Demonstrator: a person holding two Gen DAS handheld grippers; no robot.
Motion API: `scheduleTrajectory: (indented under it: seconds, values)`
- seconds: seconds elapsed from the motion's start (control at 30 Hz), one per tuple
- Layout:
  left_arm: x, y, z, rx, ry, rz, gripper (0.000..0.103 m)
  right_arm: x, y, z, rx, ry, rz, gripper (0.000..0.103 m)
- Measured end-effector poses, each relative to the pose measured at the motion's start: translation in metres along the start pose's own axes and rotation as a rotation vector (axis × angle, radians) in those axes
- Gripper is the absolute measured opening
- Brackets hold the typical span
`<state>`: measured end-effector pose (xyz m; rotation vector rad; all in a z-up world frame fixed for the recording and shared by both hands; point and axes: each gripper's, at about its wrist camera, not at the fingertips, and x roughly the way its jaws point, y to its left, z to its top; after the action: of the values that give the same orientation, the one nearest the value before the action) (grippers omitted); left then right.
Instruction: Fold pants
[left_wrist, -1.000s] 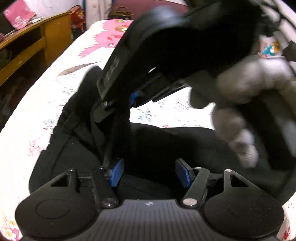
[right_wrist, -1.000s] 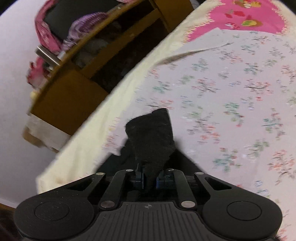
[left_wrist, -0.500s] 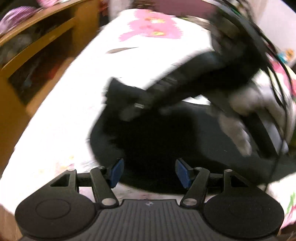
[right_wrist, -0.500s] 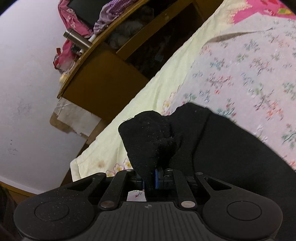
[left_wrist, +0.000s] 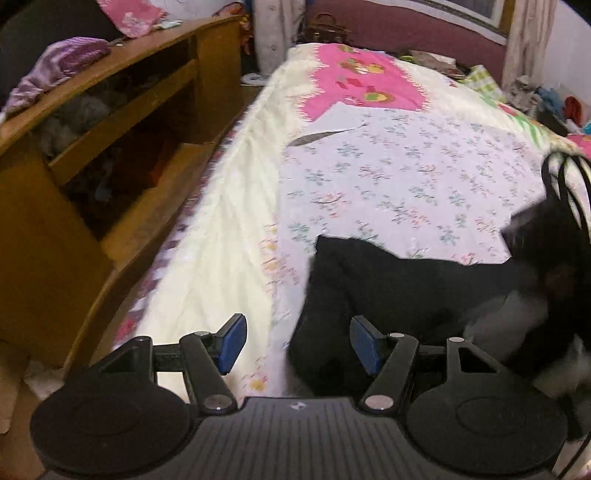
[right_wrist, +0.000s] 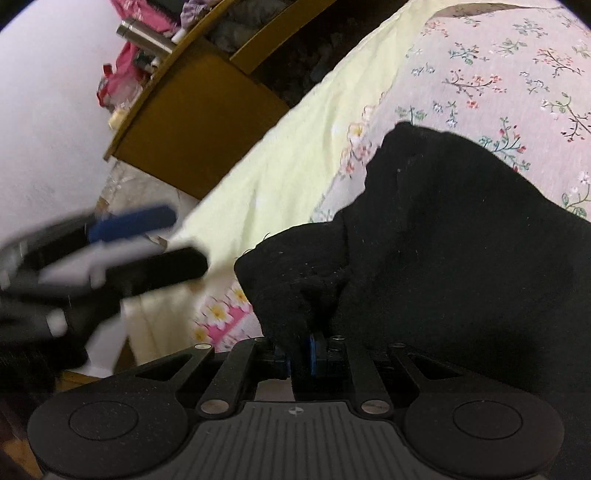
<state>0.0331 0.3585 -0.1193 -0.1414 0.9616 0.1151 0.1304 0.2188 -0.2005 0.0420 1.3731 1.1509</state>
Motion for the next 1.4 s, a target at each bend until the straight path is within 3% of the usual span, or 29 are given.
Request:
scheduleTrajectory:
  seconds: [0.13,0.3,0.47,0.57,0.67,0.73,0.83,0.97,1.1,1.27,1.4]
  values:
    - [0.033,-0.012,0.016,0.074,0.010,-0.045,0.072,0.001,0.002,-0.004,-0.009,-0.012,-0.007,0.008]
    - [0.063,-0.028,0.027,0.109,0.032,-0.101,0.072,-0.011,0.006,-0.013,-0.030,-0.024,0.003,0.027]
    - [0.077,-0.057,0.033,0.196,0.042,-0.172,0.072,-0.044,0.009,-0.033,-0.030,-0.059,0.006,0.026]
    - [0.099,-0.066,0.019,0.244,0.110,-0.151,0.072,-0.089,-0.018,-0.048,0.067,-0.114,-0.055,0.026]
    - [0.115,-0.060,-0.005,0.258,0.182,-0.090,0.074,-0.143,-0.055,-0.052,0.118,-0.196,-0.195,0.026]
    - [0.118,-0.052,-0.011,0.226,0.190,-0.086,0.074,-0.178,-0.089,-0.047,0.186,-0.259,-0.279,0.027]
    - [0.119,-0.058,-0.010,0.233,0.196,-0.067,0.076,-0.212,-0.145,-0.040,0.304,-0.314,-0.313,0.027]
    - [0.123,-0.069,-0.012,0.263,0.201,-0.024,0.079,-0.209,-0.197,-0.025,0.398,-0.257,-0.165,0.025]
    - [0.127,-0.072,-0.010,0.256,0.213,-0.005,0.080,-0.170,-0.206,-0.016,0.351,-0.072,-0.075,0.017]
    - [0.133,-0.077,-0.004,0.265,0.239,0.010,0.083,-0.171,-0.204,-0.019,0.353,0.029,0.010,0.012]
    - [0.138,-0.079,0.001,0.269,0.252,0.014,0.086,-0.180,-0.208,-0.019,0.352,0.099,0.000,0.014]
